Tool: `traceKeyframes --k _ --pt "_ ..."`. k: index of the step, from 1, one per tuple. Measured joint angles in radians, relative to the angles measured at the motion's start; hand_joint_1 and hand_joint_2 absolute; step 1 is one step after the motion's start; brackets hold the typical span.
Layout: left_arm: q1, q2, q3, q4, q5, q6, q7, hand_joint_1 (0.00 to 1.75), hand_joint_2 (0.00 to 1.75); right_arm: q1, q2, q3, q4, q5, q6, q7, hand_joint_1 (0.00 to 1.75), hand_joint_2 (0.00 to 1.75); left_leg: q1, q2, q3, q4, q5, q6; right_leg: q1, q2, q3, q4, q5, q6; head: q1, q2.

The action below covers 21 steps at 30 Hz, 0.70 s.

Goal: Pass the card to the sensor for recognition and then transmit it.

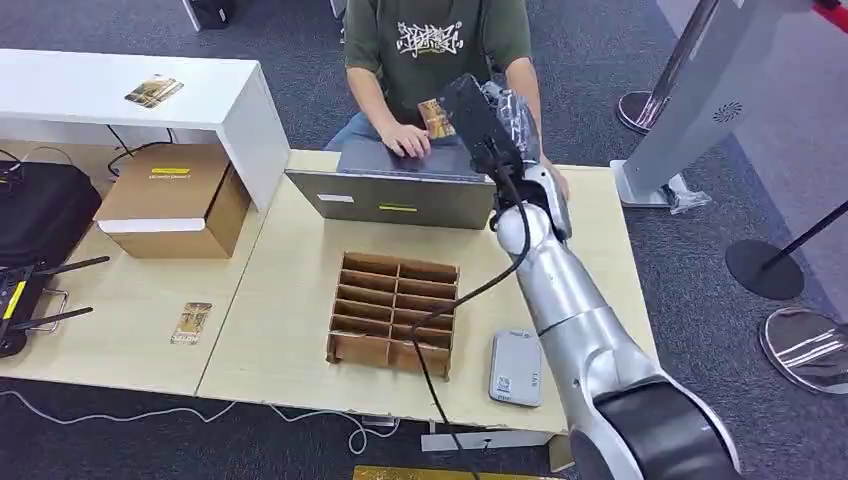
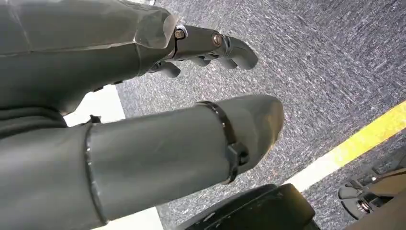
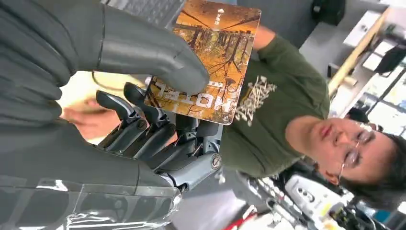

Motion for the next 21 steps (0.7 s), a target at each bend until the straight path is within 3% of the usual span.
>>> traceKeyframes --k 4,12,21 --pt "0.001 0.000 0.000 0.000 0.002 0.002 -0.003 0.00 0.00 0.007 -0.016 0.000 -0.018 -0.075 0.015 0.005 1.75 1.75 0.000 0.000 0.000 0.000 0.000 0.000 0.000 0.000 0.000 0.000 0.000 0.000 0.000 0.000" --pt "0.012 0.003 0.000 0.000 0.000 0.013 -0.009 0.00 0.00 0.041 -0.115 -0.049 -0.080 -0.112 -0.095 0.019 1.75 1.75 -0.001 0.000 0.000 0.001 0.000 0.000 -0.001 0.000 0.000 -0.001 0.000 0.000 0.000 0.000" --pt "0.024 0.005 0.000 0.000 0.003 0.029 -0.012 0.00 0.00 0.193 -0.204 -0.116 -0.266 -0.154 -0.161 0.006 1.75 1.75 0.000 -0.001 0.000 0.001 -0.001 0.001 0.000 0.000 0.000 -0.001 0.000 0.000 0.000 0.000"
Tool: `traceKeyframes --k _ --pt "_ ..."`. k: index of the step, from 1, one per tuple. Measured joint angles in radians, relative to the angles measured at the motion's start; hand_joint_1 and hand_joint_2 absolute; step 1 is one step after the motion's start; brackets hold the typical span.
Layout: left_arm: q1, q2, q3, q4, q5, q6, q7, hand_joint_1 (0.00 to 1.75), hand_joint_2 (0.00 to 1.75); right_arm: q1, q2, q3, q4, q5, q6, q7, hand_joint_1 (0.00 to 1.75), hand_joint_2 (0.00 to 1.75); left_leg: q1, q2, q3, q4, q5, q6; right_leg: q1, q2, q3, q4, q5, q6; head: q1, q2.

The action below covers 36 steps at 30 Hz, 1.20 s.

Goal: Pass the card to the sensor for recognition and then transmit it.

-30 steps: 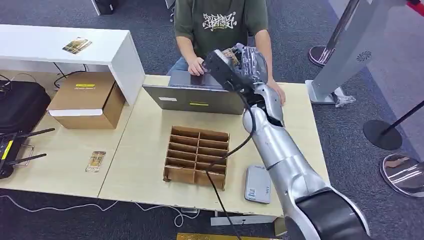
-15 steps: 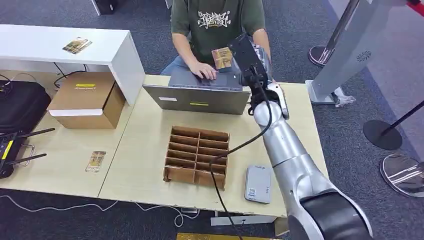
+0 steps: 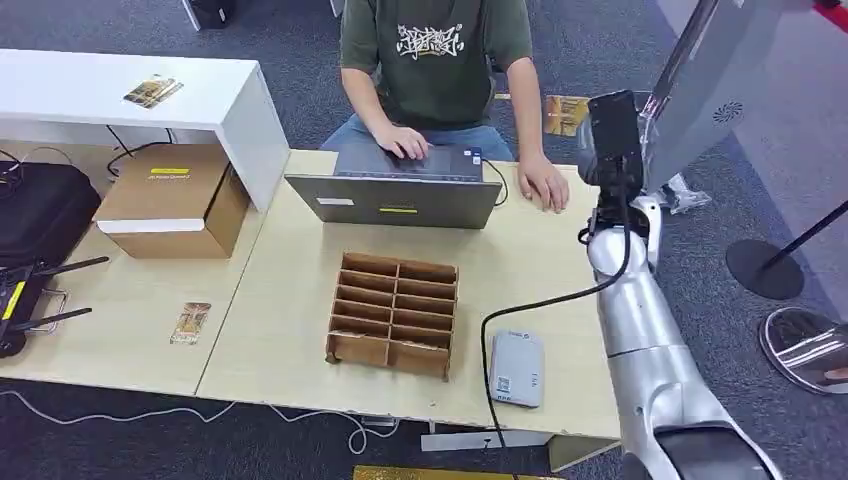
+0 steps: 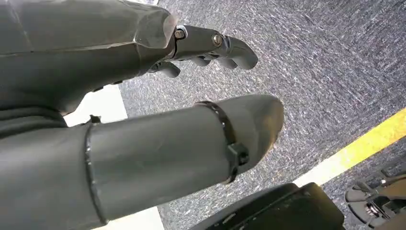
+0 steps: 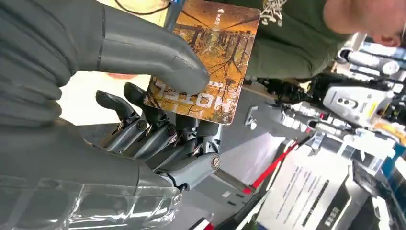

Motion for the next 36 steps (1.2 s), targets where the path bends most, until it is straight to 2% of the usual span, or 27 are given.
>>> traceKeyframes --k 10,22,36 --pt "0.004 0.002 0.000 0.000 0.005 0.006 -0.008 0.00 0.00 0.182 -0.037 -0.042 -0.184 -0.020 -0.023 -0.032 1.75 1.75 0.000 0.000 0.000 0.000 0.000 0.000 0.000 0.000 0.000 0.000 0.000 0.000 0.000 0.000" --pt "0.016 0.013 0.002 0.000 0.028 0.013 -0.015 0.00 0.00 0.412 -0.043 -0.084 -0.382 -0.019 -0.067 -0.047 1.75 1.75 0.000 0.000 -0.001 -0.001 -0.001 -0.001 0.000 0.000 0.000 0.000 -0.001 0.001 0.000 0.000" --pt "0.031 0.013 0.018 0.000 0.037 0.028 -0.019 0.00 0.00 0.637 0.016 -0.131 -0.518 -0.018 -0.057 -0.044 1.75 1.75 0.000 -0.001 -0.001 -0.001 -0.002 -0.001 0.000 -0.001 0.000 0.000 -0.003 0.001 0.000 0.000"
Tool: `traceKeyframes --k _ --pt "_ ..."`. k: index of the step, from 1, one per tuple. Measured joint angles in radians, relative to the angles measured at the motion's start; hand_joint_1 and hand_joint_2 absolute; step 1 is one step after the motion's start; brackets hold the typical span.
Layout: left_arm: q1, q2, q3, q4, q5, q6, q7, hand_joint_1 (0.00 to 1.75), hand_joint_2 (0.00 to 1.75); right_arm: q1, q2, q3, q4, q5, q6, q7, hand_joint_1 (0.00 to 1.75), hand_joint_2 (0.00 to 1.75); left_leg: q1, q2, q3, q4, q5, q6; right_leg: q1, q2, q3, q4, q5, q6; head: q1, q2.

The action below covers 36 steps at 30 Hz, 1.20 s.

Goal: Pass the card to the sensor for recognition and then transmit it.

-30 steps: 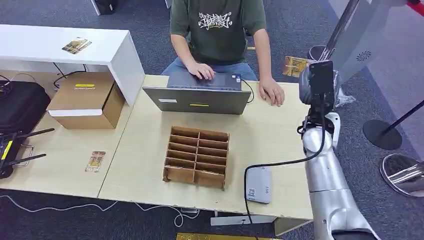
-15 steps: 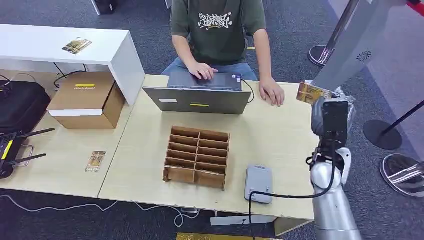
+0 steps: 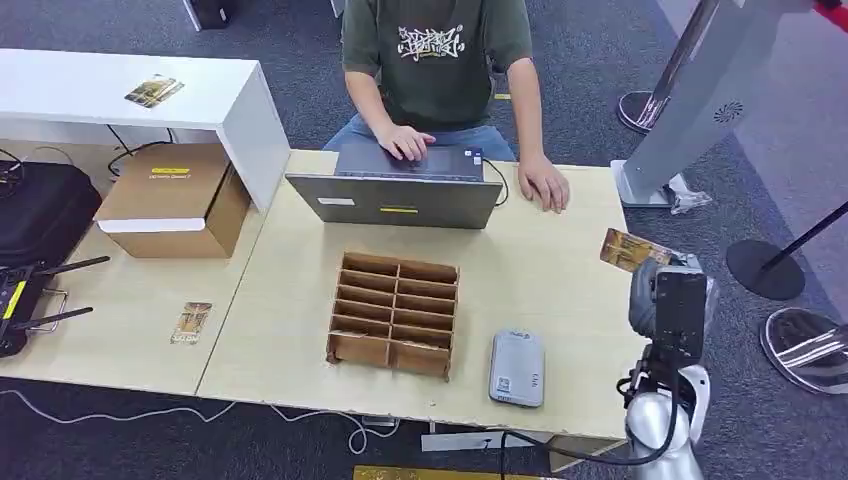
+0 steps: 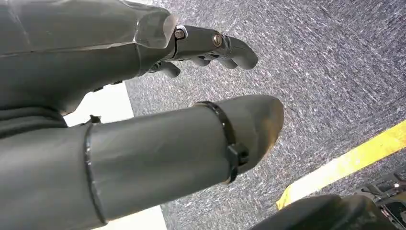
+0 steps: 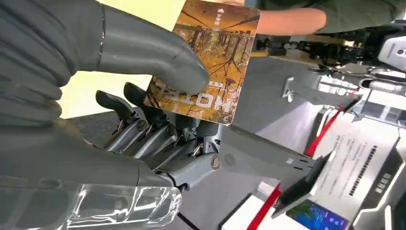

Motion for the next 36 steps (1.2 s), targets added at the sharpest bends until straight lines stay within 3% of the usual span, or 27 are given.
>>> traceKeyframes --k 14,36 --pt "0.000 0.000 0.000 0.000 -0.008 0.000 0.003 0.00 0.00 0.163 0.064 0.008 -0.021 0.008 0.033 0.027 1.75 1.75 0.000 0.000 0.000 0.000 -0.002 0.001 0.000 0.000 0.000 0.000 -0.001 0.000 0.000 0.000" --pt "0.000 0.000 0.000 0.000 -0.009 0.000 0.013 0.00 0.00 0.173 0.084 0.052 0.002 0.010 0.072 0.065 1.75 1.75 0.000 0.000 0.000 0.000 -0.002 0.001 0.000 0.000 0.000 0.000 -0.001 0.000 0.000 0.000"
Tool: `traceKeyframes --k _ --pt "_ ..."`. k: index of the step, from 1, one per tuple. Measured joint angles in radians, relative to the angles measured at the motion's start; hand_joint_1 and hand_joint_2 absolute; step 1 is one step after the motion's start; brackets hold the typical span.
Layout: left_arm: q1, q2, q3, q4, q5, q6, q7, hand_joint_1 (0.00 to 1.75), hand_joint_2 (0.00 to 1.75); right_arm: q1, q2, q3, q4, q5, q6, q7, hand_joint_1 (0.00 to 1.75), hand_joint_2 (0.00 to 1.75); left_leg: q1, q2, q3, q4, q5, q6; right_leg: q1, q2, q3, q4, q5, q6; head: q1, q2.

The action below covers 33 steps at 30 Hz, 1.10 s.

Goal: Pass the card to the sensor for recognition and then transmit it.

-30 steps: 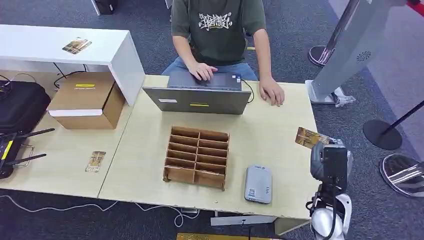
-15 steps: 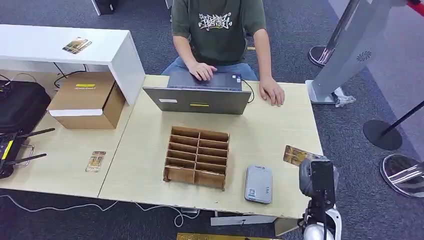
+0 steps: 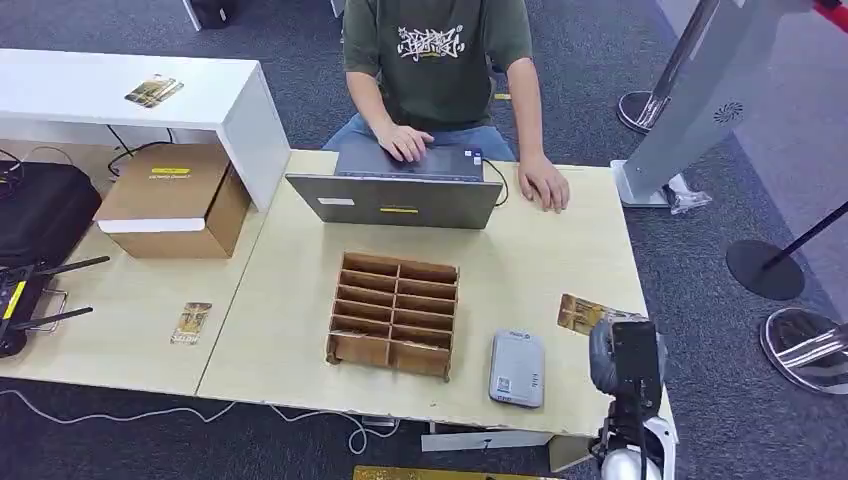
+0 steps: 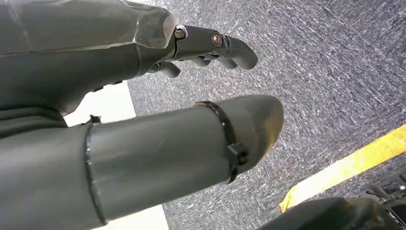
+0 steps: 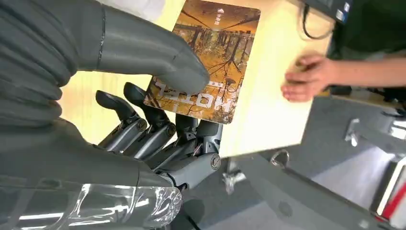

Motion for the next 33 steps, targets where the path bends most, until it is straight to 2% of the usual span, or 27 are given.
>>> traceKeyframes --k 15,33 --pt "0.000 -0.005 0.000 0.000 -0.003 0.001 -0.002 0.00 0.00 -0.018 0.006 0.037 0.088 0.102 0.067 0.114 1.75 1.75 0.000 0.000 0.000 0.000 0.000 0.000 0.000 0.000 0.000 0.000 0.000 0.000 0.000 0.000" --pt "0.001 -0.005 0.013 0.000 0.023 0.014 -0.002 0.00 0.00 0.034 0.006 0.038 0.085 0.148 0.104 0.166 1.75 1.75 0.000 0.000 0.000 0.000 0.000 0.000 0.000 0.000 0.000 0.000 0.000 0.000 0.000 0.000"
